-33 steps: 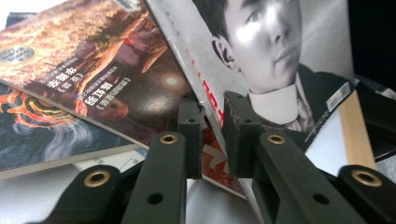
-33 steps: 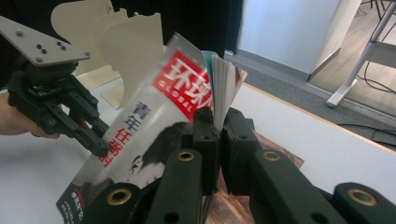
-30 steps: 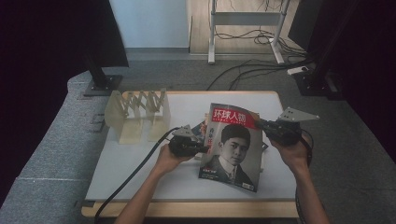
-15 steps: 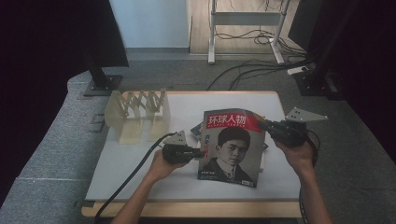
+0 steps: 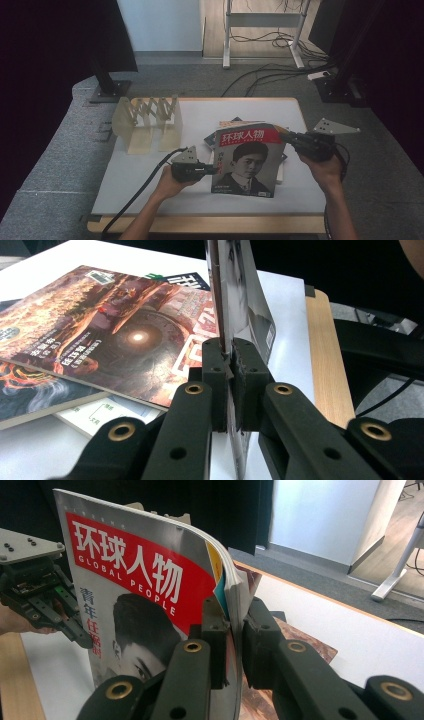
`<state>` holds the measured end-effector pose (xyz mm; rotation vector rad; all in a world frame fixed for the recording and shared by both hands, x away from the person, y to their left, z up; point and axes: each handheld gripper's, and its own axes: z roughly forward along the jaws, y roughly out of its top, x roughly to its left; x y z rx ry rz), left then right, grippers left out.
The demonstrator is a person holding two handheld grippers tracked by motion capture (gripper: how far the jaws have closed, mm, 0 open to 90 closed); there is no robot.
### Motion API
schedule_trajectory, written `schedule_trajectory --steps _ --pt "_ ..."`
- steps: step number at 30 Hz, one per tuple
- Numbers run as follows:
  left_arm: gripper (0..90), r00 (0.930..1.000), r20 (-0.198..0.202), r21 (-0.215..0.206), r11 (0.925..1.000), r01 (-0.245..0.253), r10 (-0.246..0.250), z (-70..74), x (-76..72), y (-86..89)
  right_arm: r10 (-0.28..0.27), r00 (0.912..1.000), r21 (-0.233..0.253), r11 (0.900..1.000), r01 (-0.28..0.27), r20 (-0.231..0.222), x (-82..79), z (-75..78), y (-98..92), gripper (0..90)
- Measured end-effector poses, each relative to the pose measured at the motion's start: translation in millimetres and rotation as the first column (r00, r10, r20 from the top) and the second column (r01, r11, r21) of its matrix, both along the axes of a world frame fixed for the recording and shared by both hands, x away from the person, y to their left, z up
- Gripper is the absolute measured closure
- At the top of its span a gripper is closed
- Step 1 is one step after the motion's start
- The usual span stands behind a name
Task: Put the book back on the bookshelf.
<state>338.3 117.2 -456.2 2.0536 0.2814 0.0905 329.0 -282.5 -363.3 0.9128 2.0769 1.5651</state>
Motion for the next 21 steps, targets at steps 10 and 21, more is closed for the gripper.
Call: schedule_trajectory --steps 10,21 --pt "83.9 0.9997 0.025 0.004 1.0000 0.007 -0.007 1.6 -8.0 0.9 0.004 0.9988 -0.028 1.000 -0.003 0.048 -16.5 5.7 4.2 84.4" --pt "76.9 0.9988 0.025 0.004 0.9991 0.042 -0.042 6.4 -9.3 -0.9 0.030 0.9975 -0.038 0.999 -0.027 0.064 -32.8 10.0 3.7 84.5"
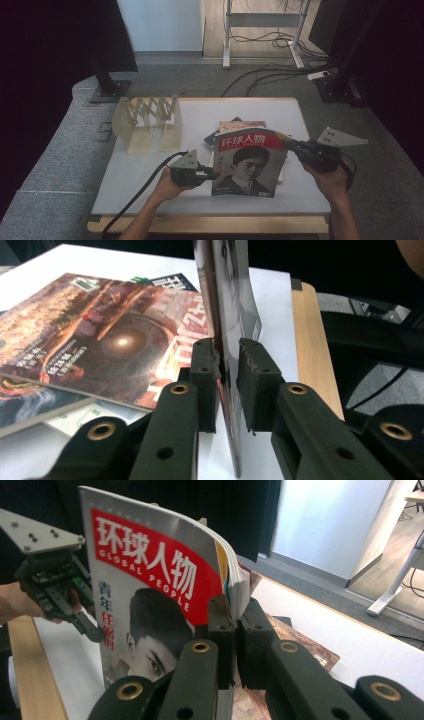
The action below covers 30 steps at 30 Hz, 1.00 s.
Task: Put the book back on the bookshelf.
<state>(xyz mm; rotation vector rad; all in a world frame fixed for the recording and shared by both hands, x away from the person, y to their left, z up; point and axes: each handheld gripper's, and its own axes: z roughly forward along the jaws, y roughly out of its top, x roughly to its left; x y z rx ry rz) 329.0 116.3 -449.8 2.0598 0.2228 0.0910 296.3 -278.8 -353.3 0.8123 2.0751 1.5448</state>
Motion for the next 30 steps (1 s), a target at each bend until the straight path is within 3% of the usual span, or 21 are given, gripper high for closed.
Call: schedule_trajectory --steps 5,13,24,30 --pt "75.4 0.9998 -0.019 -0.039 0.9992 0.004 -0.005 7.6 5.0 -0.4 0.002 1.0000 -0.006 1.000 -0.002 0.005 -1.8 0.7 0.7 84.5" --pt "73.2 0.9995 -0.031 -0.041 0.9991 -0.012 0.010 23.6 14.2 -5.2 0.007 1.0000 -0.006 1.000 -0.007 0.001 -1.3 0.6 0.5 84.4" --pt "72.6 0.9995 0.004 -0.027 0.9991 -0.032 0.032 51.9 21.3 -18.4 0.005 1.0000 -0.014 1.000 -0.005 0.002 -1.8 1.1 1.6 84.4" --pt "71.9 0.9992 0.009 -0.053 0.9979 -0.038 0.039 66.9 24.8 -23.1 0.006 1.0000 -0.014 1.000 -0.006 0.005 -2.5 1.1 1.5 84.3"
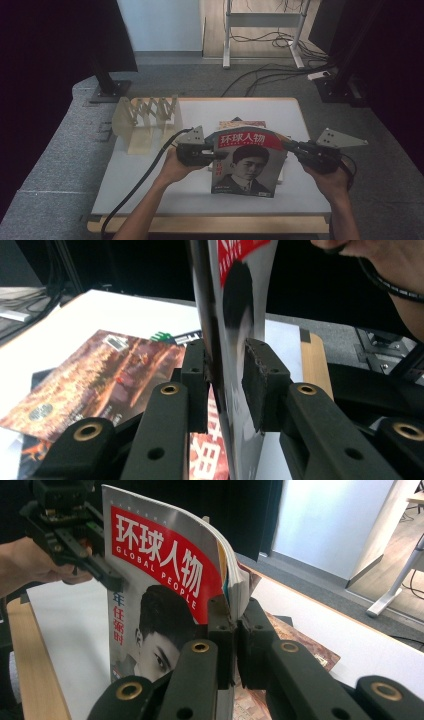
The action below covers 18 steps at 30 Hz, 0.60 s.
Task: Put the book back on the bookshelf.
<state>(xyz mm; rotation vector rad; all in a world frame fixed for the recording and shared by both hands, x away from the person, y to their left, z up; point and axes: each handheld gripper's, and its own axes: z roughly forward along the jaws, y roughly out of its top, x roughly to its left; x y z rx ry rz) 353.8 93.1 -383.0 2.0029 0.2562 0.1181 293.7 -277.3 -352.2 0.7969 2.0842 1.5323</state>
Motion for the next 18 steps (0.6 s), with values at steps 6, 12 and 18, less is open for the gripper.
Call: schedule_trajectory --steps 6,12,18 --pt "71.9 0.9998 0.018 0.003 1.0000 -0.003 0.003 15.9 3.3 -4.8 0.000 1.0000 -0.003 1.000 0.000 0.001 0.0 0.1 0.1 84.3" --pt "73.0 0.9992 0.037 0.007 0.9999 -0.013 0.013 32.1 6.2 -12.0 0.001 1.0000 -0.004 1.000 -0.001 0.002 -0.2 0.1 0.3 84.2" --pt "76.8 0.9982 0.032 0.012 0.9986 -0.052 0.052 37.8 9.5 -17.3 0.001 1.0000 -0.005 1.000 -0.001 0.004 -0.8 -0.2 0.4 84.3"
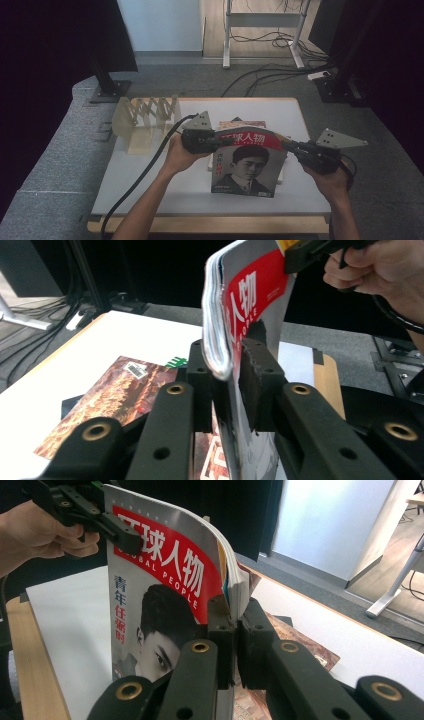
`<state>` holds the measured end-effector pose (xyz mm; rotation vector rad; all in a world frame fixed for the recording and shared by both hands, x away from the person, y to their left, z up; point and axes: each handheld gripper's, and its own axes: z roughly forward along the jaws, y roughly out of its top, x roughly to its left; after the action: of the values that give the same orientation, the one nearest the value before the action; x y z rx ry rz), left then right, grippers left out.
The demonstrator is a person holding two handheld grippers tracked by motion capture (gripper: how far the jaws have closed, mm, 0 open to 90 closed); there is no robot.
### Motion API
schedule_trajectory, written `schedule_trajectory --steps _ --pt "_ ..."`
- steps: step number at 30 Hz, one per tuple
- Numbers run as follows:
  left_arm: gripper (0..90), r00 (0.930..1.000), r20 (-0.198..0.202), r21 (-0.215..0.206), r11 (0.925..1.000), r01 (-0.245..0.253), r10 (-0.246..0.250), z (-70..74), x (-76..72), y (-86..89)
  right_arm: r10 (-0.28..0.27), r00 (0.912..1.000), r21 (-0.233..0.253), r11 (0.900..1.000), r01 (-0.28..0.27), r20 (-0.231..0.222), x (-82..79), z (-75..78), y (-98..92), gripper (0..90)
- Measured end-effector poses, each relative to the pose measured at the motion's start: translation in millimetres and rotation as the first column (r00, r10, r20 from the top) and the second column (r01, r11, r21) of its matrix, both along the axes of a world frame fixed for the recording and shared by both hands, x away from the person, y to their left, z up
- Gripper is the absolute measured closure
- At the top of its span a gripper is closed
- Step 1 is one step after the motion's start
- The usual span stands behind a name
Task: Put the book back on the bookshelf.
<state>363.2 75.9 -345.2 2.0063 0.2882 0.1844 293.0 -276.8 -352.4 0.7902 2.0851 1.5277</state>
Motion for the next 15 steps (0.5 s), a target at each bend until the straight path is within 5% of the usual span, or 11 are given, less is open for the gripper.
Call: schedule_trajectory --steps 15 --pt "85.4 0.9991 0.025 0.012 0.9994 0.034 -0.034 2.1 -6.2 1.7 -0.079 0.9968 -0.040 0.996 0.080 0.011 2.0 -4.4 -7.8 77.6"
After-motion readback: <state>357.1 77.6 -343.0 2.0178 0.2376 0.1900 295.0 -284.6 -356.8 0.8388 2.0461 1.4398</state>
